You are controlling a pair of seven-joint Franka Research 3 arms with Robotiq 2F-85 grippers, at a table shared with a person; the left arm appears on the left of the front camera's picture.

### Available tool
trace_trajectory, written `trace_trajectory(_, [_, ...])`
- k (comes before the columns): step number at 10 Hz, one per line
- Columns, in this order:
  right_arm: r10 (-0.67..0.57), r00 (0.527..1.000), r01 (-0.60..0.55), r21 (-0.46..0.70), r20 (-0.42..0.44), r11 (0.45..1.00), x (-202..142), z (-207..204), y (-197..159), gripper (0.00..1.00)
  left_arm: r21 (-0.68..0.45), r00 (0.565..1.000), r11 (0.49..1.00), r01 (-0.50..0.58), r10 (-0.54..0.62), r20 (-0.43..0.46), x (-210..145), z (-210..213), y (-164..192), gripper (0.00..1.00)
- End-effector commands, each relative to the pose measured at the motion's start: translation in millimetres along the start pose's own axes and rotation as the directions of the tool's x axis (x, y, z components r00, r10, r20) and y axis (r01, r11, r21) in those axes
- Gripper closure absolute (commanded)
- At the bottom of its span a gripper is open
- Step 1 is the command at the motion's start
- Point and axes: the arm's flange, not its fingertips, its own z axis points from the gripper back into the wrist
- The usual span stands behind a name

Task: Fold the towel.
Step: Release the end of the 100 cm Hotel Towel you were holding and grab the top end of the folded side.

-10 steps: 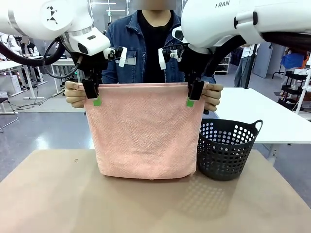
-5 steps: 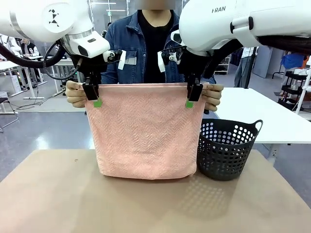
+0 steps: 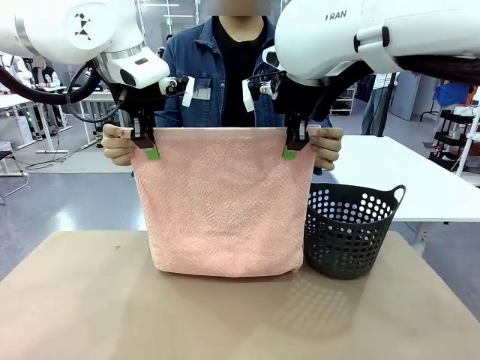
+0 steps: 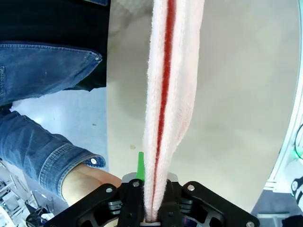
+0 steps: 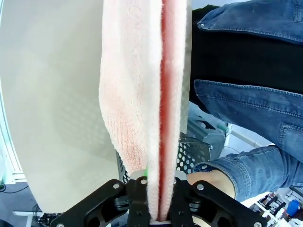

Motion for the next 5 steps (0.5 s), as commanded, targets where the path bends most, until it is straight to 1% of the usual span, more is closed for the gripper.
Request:
trace_trajectory(1, [-0.019, 1.000, 0.019, 0.002, -0.022, 1.000, 1.0, -0.3, -3.2, 1.00, -0.002, 1.000, 1.000, 0.021, -0.021, -0.006, -3.1, 3.1, -0.2, 1.00])
trace_trajectory(2, [0.000, 1.000, 0.000, 0.000, 0.000, 1.000, 0.0, 0.0, 0.0, 1.00, 0.000, 1.000, 1.000, 0.000, 0.000, 0.000, 0.0, 0.0, 0.0, 1.00])
trace_trajectory(5, [0.000, 1.000, 0.000, 0.000, 0.000, 1.000, 0.0, 0.0, 0.0, 1.00, 0.000, 1.000, 1.000, 0.000, 0.000, 0.000, 0.0, 0.0, 0.0, 1.00])
